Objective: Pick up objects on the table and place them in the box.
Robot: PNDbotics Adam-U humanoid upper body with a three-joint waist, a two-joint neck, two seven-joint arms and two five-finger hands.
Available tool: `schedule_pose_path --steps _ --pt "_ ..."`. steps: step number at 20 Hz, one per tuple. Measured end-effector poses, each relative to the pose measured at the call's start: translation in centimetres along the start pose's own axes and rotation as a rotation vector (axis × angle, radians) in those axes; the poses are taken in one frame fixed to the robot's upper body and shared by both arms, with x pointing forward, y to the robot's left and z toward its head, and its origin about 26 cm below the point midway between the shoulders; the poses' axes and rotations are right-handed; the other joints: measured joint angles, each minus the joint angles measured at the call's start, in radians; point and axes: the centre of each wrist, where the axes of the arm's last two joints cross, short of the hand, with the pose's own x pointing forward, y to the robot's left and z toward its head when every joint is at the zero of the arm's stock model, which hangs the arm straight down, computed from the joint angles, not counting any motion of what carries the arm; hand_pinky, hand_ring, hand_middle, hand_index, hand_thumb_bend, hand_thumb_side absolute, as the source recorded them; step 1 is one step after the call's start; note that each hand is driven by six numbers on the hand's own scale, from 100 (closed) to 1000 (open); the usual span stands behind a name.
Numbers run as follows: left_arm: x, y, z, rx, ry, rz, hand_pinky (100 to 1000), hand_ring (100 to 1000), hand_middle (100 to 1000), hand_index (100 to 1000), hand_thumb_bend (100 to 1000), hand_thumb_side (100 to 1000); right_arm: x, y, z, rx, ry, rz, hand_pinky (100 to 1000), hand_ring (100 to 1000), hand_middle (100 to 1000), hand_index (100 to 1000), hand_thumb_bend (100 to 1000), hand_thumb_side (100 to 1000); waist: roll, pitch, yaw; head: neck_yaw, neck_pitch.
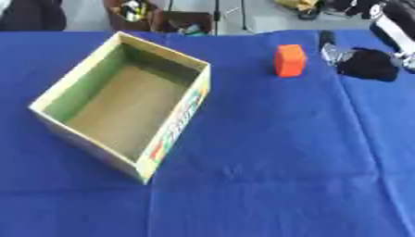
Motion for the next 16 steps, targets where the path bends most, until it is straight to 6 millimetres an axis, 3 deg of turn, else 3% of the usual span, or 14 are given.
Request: schedule_pose_path --steps 9,12,14,16 --pt "0.00 0.00 0.00 0.000 0.000 0.000 342 563 627 823 100 940 0.00 0.01 0.01 -0.005 0.005 -0.002 818 831 805 902 100 613 -0.001 0.000 0.005 -0.003 0.000" --pt "0.00 -0.01 0.00 -0.001 -0.001 0.000 342 563 627 823 100 940 -0.03 0.13 -0.08 0.011 -0.004 0.001 829 850 831 936 100 702 -0.001 0.000 0.007 -0.007 0.000" --pt "0.00 -0.02 0.00 -0.002 -0.001 0.001 342 563 627 823 100 939 -0.20 0.22 -0.32 0.035 -0.014 0.015 841 868 854 954 100 822 -0.001 0.002 0.012 -0.009 0.000" --pt "0.03 -0.11 0.02 -0.006 -0.002 0.003 342 563 627 824 100 939 -0.51 0.12 -0.65 0.064 -0.023 0.046 850 881 875 975 199 897 -0.002 0.005 0.015 -0.013 0.000"
